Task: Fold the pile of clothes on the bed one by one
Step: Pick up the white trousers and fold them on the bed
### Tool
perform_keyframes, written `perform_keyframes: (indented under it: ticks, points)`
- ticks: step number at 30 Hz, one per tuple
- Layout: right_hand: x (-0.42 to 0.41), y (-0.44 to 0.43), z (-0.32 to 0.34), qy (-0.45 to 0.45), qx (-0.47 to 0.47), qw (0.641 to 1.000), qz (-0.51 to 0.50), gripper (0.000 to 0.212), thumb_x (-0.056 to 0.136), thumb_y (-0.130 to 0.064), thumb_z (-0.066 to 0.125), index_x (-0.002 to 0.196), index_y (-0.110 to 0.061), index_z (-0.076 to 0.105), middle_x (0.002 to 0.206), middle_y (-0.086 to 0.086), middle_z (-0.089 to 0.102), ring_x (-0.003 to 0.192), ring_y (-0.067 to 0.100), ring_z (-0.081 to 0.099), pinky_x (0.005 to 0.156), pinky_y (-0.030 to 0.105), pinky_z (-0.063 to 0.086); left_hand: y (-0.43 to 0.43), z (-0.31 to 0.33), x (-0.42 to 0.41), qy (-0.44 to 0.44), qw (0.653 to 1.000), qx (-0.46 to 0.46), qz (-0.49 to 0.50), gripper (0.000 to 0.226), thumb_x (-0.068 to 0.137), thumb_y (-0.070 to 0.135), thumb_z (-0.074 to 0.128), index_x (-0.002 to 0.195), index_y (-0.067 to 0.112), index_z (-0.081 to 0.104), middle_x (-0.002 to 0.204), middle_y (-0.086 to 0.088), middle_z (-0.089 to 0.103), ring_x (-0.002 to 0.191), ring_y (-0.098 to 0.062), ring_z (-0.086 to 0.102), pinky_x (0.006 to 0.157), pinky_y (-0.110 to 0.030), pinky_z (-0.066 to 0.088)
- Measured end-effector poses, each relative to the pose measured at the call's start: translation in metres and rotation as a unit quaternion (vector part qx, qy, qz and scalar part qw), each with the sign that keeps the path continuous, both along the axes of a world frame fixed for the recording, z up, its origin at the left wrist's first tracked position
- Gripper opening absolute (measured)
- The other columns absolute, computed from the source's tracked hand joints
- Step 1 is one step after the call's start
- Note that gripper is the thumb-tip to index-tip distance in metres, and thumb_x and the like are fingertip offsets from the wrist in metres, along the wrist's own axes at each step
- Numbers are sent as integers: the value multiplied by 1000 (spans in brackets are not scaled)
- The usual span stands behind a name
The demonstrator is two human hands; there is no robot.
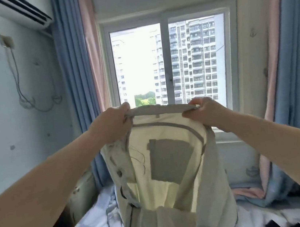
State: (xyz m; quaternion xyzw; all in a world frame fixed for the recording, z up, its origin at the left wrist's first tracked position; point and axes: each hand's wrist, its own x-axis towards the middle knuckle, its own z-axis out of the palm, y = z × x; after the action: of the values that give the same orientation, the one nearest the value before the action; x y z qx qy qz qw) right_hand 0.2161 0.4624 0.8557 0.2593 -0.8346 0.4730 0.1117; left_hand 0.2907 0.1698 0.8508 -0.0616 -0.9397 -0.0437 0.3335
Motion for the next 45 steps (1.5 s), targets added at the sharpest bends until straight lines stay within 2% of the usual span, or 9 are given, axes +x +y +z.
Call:
perform_keyframes:
  ticks: [5,14,20,23,27,30,34,38,45]
  points:
    - [-6,-29,64,74,11,997,7,9,89,-5,67,96,0,68,90,12,62,74,19,56,63,27,44,-19,68,6,-4,998,-37,44,28,102,18,50,78,26,38,70,1,54,62,-18,55,59,-30,46]
    - [-46,-26,61,178,253,935,-175,26,88,-7,50,66,-18,57,80,9,64,78,29,63,68,36,52,-50,89,-3,-58,983,54,164,23,95,12,49,75,11,61,67,-2,56,57,-16,49,50,-26,40]
    - [-62,-29,33,147,267,916,-263,14,85,0,47,84,-13,52,89,7,57,83,30,61,70,38,51,-90,67,-7,-152,959,94,222,20,87,3,50,93,10,68,87,-8,69,68,-21,62,56,-31,54]
    - [-60,-37,31,52,144,964,-216,20,89,-1,45,78,-9,60,77,7,58,77,25,58,57,29,43,-101,51,-6,-205,948,70,233,17,91,4,51,95,9,67,87,-7,67,68,-18,59,51,-26,49]
    - [-33,-103,37,-19,40,996,-71,35,85,9,36,82,-2,69,68,11,60,52,15,52,42,21,36,-78,13,-16,-315,938,146,5,30,93,28,71,120,21,60,110,6,64,95,-9,62,82,-22,52]
    - [-18,-154,39,20,31,999,-36,33,86,8,38,91,12,71,67,12,61,49,12,51,43,21,33,-45,-30,-21,-379,892,207,-133,43,91,24,74,128,24,54,113,5,64,94,-7,64,79,-19,55]
    - [-15,-173,49,74,72,994,-46,32,90,4,45,92,-3,76,74,5,65,54,2,53,46,15,39,-55,-64,-36,-311,908,250,-132,52,84,22,80,130,22,56,110,1,70,94,-16,69,84,-36,61]
    - [-28,-157,42,113,208,967,-99,25,90,-1,54,87,-17,72,91,1,67,85,17,59,70,28,46,-117,-49,-41,-180,961,203,-53,31,86,33,79,108,18,62,91,-2,68,75,-18,68,68,-37,61]
    - [-55,-130,-23,105,327,920,-191,19,92,-13,57,75,-20,63,87,4,65,82,24,62,74,37,54,-174,-29,-62,-110,987,90,78,17,96,10,49,86,15,62,84,-7,67,68,-18,61,55,-30,49]
